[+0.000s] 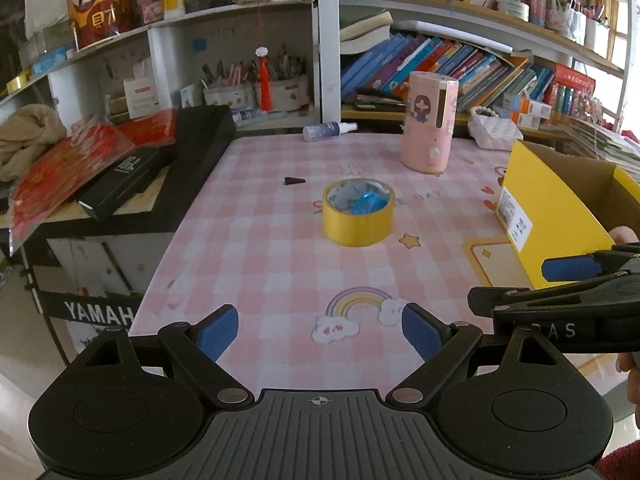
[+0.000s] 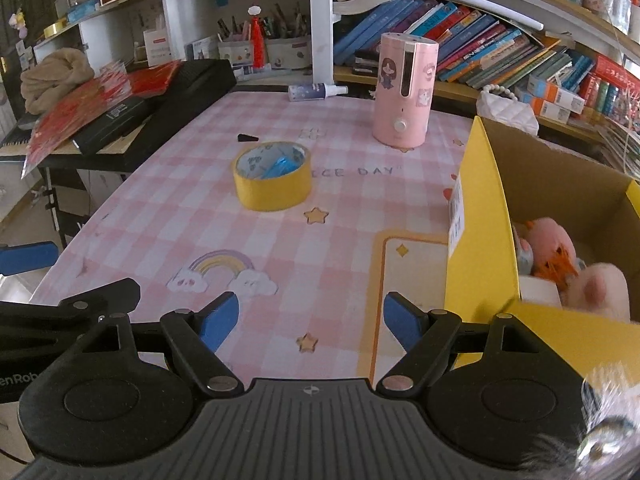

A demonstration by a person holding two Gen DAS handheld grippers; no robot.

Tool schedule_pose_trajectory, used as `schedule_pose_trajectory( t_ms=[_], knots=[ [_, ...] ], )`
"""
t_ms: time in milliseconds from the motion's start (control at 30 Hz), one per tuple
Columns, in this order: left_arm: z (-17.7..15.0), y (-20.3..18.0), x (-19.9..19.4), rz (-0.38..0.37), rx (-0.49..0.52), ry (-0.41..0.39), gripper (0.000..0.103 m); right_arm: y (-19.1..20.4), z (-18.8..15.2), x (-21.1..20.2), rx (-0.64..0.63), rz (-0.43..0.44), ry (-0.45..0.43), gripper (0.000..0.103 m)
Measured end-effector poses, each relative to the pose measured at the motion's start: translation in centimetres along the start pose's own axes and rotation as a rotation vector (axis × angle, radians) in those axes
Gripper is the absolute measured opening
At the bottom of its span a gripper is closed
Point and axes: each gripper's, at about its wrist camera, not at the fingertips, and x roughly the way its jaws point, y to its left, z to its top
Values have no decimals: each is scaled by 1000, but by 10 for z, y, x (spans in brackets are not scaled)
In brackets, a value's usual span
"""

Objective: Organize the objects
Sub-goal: 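Move both open tools toward the yellow tape roll on the table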

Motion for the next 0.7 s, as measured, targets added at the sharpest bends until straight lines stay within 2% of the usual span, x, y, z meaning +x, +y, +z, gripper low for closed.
schedule_pose_trajectory(
  t_ms=[700],
  knots=[
    [39,-1,51,21,-47,18,91,-24,51,52,-3,41,-3,77]
  ],
)
